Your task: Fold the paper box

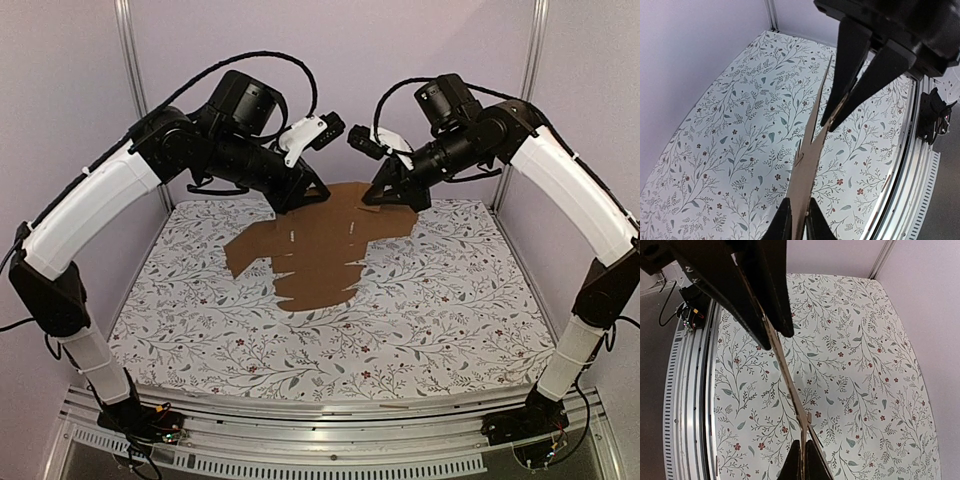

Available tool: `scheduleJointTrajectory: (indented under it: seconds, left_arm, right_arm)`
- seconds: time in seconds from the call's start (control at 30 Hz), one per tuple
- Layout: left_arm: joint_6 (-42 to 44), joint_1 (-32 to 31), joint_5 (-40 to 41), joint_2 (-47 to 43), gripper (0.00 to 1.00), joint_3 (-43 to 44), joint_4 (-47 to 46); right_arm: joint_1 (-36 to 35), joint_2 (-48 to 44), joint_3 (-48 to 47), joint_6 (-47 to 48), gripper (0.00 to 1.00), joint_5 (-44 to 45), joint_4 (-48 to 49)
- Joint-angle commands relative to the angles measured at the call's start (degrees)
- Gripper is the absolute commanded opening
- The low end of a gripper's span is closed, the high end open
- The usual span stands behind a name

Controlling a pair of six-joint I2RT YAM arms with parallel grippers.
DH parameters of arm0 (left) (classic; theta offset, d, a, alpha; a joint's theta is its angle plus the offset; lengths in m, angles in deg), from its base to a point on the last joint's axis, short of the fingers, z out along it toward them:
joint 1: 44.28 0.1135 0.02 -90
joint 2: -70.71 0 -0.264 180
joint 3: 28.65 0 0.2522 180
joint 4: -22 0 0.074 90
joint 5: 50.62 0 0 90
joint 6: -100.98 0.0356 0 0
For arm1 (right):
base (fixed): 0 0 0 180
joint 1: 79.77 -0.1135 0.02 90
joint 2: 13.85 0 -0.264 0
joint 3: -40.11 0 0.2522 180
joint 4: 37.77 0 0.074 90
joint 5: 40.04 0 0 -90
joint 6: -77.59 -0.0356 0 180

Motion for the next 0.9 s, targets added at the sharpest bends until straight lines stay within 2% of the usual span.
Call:
scheduleJointTrajectory:
  seconds: [0.0, 0.07, 0.17, 0.23, 0.4, 0.57, 0.7, 0.87]
  left_arm:
    - [1.15, -0.63, 1.77, 2.09, 0.08, 1.65, 3.18]
    - [1.11, -0.80, 1.56, 2.18, 0.04, 2.04, 3.03]
    - [0.60, -0.89, 1.76, 1.97, 0.00, 2.17, 2.55]
    - [0.01, -0.87, 1.78, 0.92, 0.00, 0.94, 1.39]
    - [-1.72, -0.91, -4.01, -6.46, 0.00, -9.21, -5.50]
    - [-1.37, -1.00, -11.17, -15.25, 0.00, -20.59, -14.29]
    - [-1.30, -1.09, -12.00, -18.81, 0.00, -24.94, -18.00]
    - [-1.22, -1.22, -12.59, -18.71, 0.00, -24.95, -18.13]
  right_arm:
    - [-0.50, -1.88, 0.53, -0.59, 0.01, -2.06, 1.02]
    - [-0.57, -2.08, 0.93, -0.29, 0.03, -1.91, 1.12]
    - [-0.50, -2.48, 1.20, -0.94, 0.25, -2.21, 1.22]
    - [-0.24, -3.07, 1.07, -2.10, 0.33, -3.05, 1.04]
    - [4.64, -7.13, 1.16, -4.08, 0.46, -8.63, 0.52]
    - [8.99, -10.56, 3.49, -6.80, 0.48, -12.95, 0.77]
    - [9.17, -11.34, 7.68, -8.16, 0.47, -8.11, 4.45]
    - [7.62, -9.43, 7.72, -8.71, 0.46, -1.54, 7.41]
